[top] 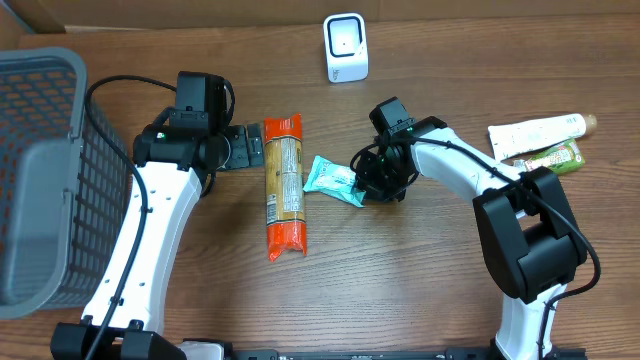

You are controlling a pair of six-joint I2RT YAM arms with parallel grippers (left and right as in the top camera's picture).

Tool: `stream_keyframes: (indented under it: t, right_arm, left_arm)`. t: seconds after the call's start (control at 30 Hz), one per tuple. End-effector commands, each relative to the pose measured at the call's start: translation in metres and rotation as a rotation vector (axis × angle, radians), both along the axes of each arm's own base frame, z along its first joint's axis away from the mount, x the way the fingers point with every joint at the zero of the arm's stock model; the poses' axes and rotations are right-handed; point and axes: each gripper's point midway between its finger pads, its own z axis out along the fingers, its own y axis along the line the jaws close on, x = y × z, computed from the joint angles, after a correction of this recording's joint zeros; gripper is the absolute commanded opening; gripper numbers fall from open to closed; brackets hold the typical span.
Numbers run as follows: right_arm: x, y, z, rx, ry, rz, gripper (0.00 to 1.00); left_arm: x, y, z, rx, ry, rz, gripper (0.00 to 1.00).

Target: Scan the item barcode

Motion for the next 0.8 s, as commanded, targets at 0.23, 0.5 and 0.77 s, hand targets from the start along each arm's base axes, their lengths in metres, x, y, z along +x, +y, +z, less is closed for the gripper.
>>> stream_keyframes:
  t: [0.23, 0.5, 0.77]
  right_arm:
    - [0.009, 0.004, 0.006, -0.086, -0.053, -0.078, 0.54]
    - [-0.004, 0.008, -0.005, -0.238, -0.059, -0.215, 0.54]
    - [-0.004, 0.007, -0.016, -0.272, -0.045, -0.276, 0.37]
  left_arm:
    - [0.001, 0.001, 0.001, 0.017, -0.005, -0.018, 1.0]
    - [0.001, 0.001, 0.001, 0.018, -0.005, -0.018, 0.99]
    - [0.001, 0.001, 0.001, 0.018, -0.005, -0.018, 0.99]
